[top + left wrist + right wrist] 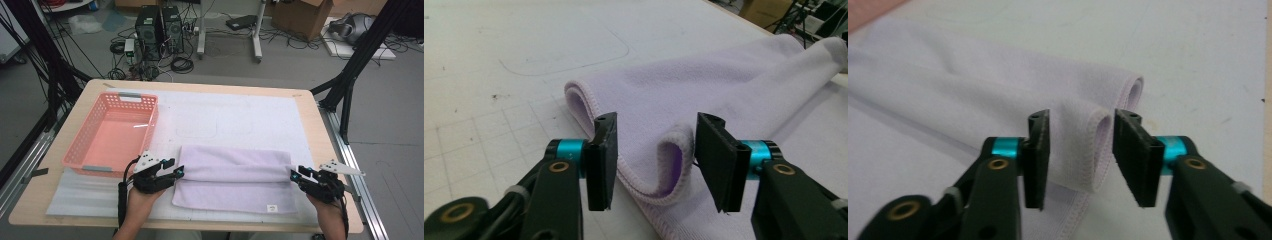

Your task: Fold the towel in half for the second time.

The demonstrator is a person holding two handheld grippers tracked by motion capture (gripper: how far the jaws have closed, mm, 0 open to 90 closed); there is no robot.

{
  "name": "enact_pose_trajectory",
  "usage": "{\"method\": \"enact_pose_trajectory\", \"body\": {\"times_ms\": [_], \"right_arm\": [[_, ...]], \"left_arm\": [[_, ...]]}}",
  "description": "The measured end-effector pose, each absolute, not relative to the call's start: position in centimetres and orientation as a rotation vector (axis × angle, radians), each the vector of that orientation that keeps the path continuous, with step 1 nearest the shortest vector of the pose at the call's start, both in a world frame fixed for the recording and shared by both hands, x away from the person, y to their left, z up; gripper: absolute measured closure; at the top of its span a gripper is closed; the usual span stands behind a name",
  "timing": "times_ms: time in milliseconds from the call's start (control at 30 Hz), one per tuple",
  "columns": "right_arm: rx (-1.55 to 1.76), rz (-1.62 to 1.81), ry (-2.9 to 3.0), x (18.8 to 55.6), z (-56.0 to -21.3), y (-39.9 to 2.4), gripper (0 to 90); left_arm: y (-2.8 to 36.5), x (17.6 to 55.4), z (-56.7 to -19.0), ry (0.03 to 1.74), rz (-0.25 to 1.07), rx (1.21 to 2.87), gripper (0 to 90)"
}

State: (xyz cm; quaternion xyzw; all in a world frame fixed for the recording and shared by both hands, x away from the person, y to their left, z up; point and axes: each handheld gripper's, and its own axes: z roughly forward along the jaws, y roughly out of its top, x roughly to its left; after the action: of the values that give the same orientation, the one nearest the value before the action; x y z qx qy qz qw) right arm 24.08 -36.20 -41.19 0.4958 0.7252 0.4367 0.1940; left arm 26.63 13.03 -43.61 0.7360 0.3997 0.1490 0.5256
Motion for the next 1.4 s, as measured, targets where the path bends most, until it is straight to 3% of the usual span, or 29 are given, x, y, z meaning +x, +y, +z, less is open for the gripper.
{"method": "enact_pose_trajectory", "body": {"times_ms": [133, 233, 267, 333, 367, 1267, 1333, 1400], "right_arm": [[1.399, 1.233, 2.011, 24.5, -40.1, -36.5, 46.5], [1.411, 1.202, 2.057, 25.8, -40.5, -35.8, 47.2], [1.408, 1.19, 2.076, 26.3, -40.8, -35.6, 51.3], [1.386, 1.172, 2.124, 26.7, -41.2, -35.1, 74.7], [1.387, 1.166, 2.135, 26.7, -41.4, -35.0, 81.5], [1.293, 1.2, 2.109, 17.1, -41.6, -34.6, 83.4], [1.296, 1.187, 2.119, 16.9, -41.6, -34.6, 81.2], [1.358, 1.184, 2.102, 16.7, -41.5, -34.8, 62.9]], "left_arm": [[12.8, 27.2, -44.0, 0.965, 0.325, 1.773, 50.4], [12.4, 27.6, -44.2, 0.943, 0.288, 1.789, 62.6], [12.3, 27.6, -44.3, 0.935, 0.273, 1.805, 77.1], [12.1, 27.5, -44.3, 0.941, 0.27, 1.819, 83.8], [12.1, 27.4, -44.3, 0.94, 0.268, 1.821, 84.4], [14.7, 20.7, -44.1, 0.843, 0.249, 1.799, 83.0], [14.8, 20.7, -44.0, 0.846, 0.239, 1.784, 74.2], [15.1, 20.9, -43.7, 0.879, 0.233, 1.739, 55.1]]}}
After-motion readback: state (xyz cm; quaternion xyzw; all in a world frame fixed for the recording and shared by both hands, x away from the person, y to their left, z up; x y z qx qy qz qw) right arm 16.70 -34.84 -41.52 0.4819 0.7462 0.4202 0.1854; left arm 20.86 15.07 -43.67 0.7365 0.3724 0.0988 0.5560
